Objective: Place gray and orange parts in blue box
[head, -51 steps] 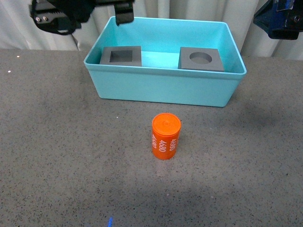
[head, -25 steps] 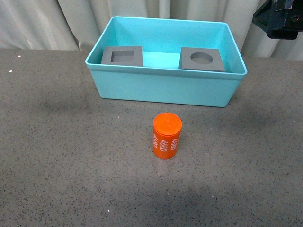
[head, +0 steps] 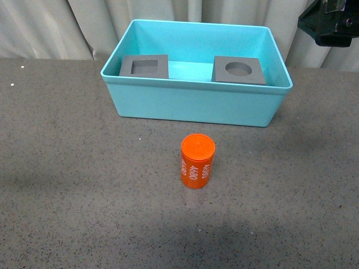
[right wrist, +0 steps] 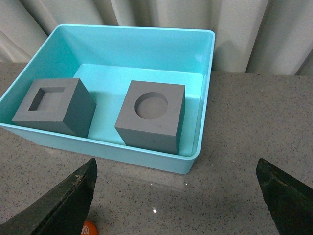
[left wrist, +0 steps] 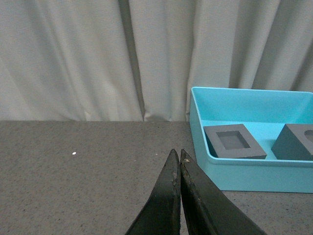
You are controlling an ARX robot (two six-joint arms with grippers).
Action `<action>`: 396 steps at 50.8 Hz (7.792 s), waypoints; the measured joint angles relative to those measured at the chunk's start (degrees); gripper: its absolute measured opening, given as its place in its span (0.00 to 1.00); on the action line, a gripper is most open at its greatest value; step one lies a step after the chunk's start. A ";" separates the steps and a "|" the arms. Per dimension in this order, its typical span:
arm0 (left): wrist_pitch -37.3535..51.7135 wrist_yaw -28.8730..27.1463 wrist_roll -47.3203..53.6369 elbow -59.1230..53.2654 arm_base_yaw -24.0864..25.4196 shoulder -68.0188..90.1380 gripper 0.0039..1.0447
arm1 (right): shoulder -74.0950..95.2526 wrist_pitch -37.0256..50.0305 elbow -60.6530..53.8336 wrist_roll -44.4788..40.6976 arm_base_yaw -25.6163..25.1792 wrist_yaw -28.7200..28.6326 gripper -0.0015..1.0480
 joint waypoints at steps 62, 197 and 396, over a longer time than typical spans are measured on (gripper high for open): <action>-36.74 0.17 0.00 -8.44 0.79 -47.04 0.03 | 0.00 0.00 0.00 0.02 -0.02 0.00 0.91; -53.96 0.28 0.17 -8.44 0.79 -63.87 0.94 | 29.79 -37.13 33.05 -20.65 12.68 -12.39 0.43; -53.96 0.24 0.17 -8.44 0.79 -63.89 0.94 | -32.48 30.69 -38.16 -7.26 -14.71 0.04 0.01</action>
